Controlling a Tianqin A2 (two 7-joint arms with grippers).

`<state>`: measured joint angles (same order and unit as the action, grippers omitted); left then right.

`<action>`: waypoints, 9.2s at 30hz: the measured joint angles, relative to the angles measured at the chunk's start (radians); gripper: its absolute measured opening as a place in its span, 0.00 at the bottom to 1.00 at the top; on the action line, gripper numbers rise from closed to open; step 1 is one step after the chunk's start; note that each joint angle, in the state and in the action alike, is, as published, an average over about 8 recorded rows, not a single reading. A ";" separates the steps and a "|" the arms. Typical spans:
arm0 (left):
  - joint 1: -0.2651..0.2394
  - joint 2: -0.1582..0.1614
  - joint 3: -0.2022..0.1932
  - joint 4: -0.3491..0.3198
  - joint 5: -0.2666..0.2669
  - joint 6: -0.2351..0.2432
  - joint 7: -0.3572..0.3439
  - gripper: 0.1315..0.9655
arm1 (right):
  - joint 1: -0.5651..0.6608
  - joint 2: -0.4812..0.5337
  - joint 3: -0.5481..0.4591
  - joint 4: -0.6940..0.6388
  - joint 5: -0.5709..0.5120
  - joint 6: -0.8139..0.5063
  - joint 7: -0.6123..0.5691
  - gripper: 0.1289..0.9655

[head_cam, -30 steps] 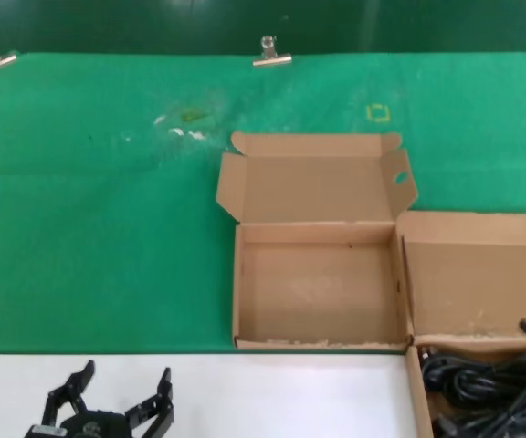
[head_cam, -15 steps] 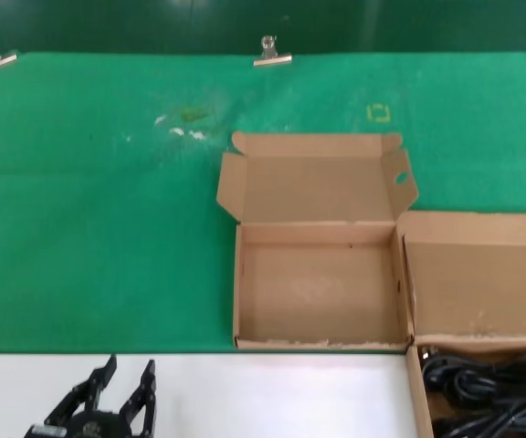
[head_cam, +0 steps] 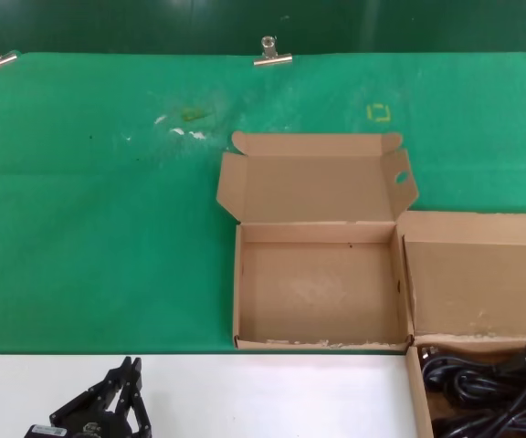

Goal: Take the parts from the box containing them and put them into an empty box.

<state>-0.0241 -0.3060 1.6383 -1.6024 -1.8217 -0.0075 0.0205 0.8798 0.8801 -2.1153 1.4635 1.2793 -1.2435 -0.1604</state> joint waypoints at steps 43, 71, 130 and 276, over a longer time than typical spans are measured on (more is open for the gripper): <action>0.000 0.000 0.000 0.000 0.000 0.000 0.000 0.02 | 0.003 -0.052 0.015 -0.039 -0.047 0.006 0.006 0.24; 0.000 0.000 0.000 0.000 0.000 0.000 0.000 0.02 | 0.042 0.005 0.052 0.116 0.007 -0.072 0.105 0.04; 0.000 0.000 0.000 0.000 0.000 0.000 0.000 0.02 | 0.006 -0.064 0.008 -0.058 -0.106 0.030 -0.004 0.47; 0.013 0.003 -0.020 0.001 0.011 0.004 -0.011 0.77 | -0.272 -0.556 0.213 -0.096 0.128 0.760 0.101 1.00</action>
<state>-0.0115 -0.3029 1.6183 -1.6011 -1.8103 -0.0036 0.0097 0.6080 0.3237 -1.9024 1.3680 1.4077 -0.4838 -0.0594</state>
